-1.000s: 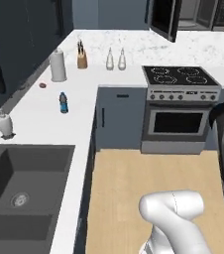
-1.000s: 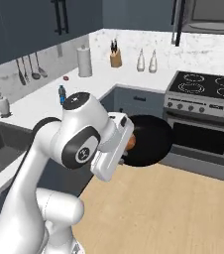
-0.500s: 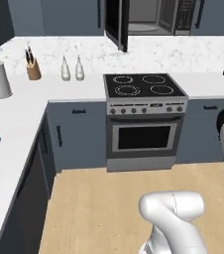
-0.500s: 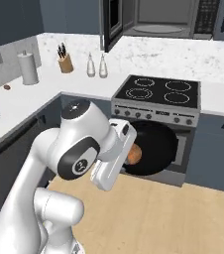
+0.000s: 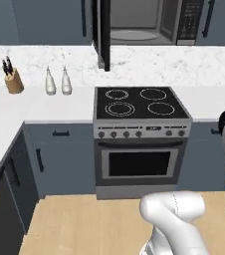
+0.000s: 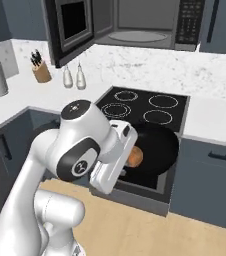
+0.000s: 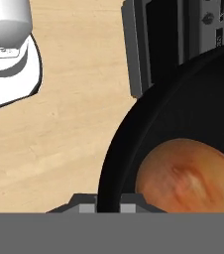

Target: Pick the onion from the sink and place it in the bowl. Then pick the bowl and place it in the microwave. Then close the microwave door and press the start button.

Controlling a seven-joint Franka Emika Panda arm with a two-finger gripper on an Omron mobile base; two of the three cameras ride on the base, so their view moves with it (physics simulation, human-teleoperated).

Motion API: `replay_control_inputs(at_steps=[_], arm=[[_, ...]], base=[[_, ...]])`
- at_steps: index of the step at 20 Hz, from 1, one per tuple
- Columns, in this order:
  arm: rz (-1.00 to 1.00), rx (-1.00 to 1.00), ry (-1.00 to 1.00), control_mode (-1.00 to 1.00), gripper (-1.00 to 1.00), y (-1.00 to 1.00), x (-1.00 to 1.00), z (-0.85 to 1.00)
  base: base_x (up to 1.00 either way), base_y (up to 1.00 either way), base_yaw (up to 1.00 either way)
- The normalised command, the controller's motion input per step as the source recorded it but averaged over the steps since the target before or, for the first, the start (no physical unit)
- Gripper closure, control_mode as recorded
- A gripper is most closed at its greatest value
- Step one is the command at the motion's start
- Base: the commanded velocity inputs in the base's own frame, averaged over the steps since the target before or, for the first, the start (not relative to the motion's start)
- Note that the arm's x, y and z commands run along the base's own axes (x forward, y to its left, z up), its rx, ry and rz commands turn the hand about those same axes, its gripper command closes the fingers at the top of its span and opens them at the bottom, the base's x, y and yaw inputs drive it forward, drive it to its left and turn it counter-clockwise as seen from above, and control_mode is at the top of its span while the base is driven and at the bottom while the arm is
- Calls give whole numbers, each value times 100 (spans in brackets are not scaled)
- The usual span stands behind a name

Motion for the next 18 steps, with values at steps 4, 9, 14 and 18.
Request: replay_control_inputs(at_steps=[4,9,14,18], arm=[[0,0,0,100,100,0,0,0],[0,0,0,100,100,0,0,0],[0,0,0,100,100,0,0,0],[0,0,0,100,100,0,0,0]], base=[[100,-31,17],[100,-28,21],[85,-25,18],[78,-2,0]])
